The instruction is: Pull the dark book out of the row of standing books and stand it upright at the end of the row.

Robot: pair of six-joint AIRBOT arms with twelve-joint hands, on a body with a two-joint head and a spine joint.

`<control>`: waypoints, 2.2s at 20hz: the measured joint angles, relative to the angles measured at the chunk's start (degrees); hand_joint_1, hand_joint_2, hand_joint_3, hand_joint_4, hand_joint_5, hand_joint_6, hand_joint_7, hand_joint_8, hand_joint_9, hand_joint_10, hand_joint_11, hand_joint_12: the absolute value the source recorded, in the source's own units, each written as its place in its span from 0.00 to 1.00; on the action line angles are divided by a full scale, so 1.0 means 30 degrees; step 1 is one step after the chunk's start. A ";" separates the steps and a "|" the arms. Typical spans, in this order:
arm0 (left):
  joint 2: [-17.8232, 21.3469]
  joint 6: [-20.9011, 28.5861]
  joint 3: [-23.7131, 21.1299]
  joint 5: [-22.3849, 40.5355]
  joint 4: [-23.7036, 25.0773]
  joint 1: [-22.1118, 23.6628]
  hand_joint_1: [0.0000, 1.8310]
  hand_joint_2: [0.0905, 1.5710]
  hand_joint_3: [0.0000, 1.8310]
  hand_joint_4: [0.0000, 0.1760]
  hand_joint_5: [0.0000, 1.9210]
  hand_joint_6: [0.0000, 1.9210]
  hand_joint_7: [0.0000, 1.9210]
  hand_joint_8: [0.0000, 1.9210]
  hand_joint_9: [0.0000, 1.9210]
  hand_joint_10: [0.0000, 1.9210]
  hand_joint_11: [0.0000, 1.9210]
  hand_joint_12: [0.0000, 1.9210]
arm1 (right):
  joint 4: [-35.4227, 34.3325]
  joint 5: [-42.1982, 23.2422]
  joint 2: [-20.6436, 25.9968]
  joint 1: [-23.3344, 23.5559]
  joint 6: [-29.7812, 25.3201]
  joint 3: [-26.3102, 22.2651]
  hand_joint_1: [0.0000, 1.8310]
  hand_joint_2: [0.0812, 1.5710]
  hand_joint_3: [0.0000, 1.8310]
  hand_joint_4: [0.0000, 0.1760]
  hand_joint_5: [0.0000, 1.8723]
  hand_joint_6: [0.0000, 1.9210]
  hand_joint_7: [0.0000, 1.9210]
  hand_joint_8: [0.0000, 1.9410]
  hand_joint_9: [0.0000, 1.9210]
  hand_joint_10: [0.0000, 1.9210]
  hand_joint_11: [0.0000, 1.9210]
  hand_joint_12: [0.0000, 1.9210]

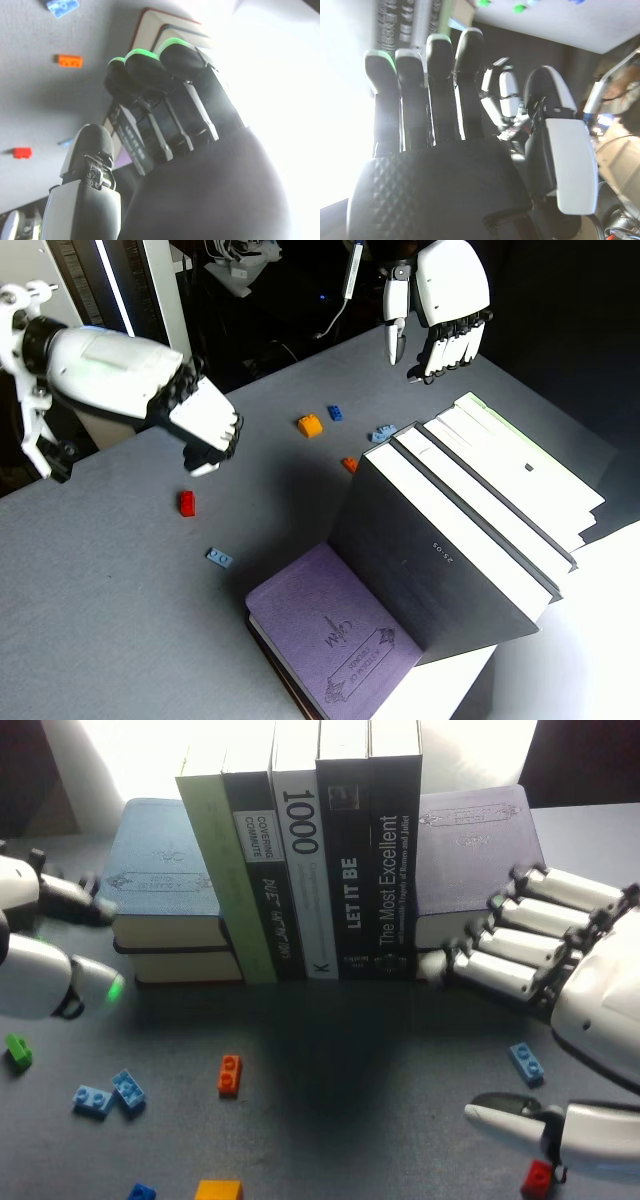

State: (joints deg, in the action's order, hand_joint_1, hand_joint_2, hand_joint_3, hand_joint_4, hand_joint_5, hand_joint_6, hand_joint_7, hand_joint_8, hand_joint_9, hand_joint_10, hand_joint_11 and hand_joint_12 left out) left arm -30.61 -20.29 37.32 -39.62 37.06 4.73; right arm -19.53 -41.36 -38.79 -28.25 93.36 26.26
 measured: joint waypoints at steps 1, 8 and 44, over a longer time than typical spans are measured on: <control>0.0000 -0.0007 0.0007 0.0109 0.0080 0.0015 0.07 0.79 0.00 0.33 0.11 0.00 0.11 0.00 0.11 0.00 0.00 0.38 | -0.0080 0.0291 0.0029 0.0211 -0.0401 0.0036 0.05 0.74 0.01 0.00 0.13 0.06 0.16 0.00 0.09 0.09 0.00 0.45; 0.0000 0.0066 0.0000 -0.0007 -0.0007 0.0036 0.05 0.79 0.00 0.33 0.10 0.00 0.09 0.00 0.10 0.00 0.00 0.33 | -0.2747 0.2914 -0.0022 0.1894 0.0000 -0.0036 0.01 0.74 0.00 0.00 0.10 0.01 0.08 0.00 0.06 0.01 0.00 0.23; 0.0000 0.0051 0.0044 0.0204 0.0015 0.0109 0.05 0.78 0.00 0.31 0.11 0.00 0.11 0.00 0.10 0.00 0.00 0.34 | -0.5770 -0.2754 -0.8386 0.7402 0.4830 0.6215 0.00 0.73 0.00 0.00 0.44 0.05 0.10 0.00 0.00 0.00 0.00 0.00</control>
State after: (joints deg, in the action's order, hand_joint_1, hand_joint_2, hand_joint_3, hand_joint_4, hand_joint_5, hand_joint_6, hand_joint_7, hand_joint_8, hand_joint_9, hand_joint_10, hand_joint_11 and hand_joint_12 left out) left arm -30.61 -20.14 37.45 -39.00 37.10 5.06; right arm -36.84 -49.63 -63.94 -6.04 107.85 44.91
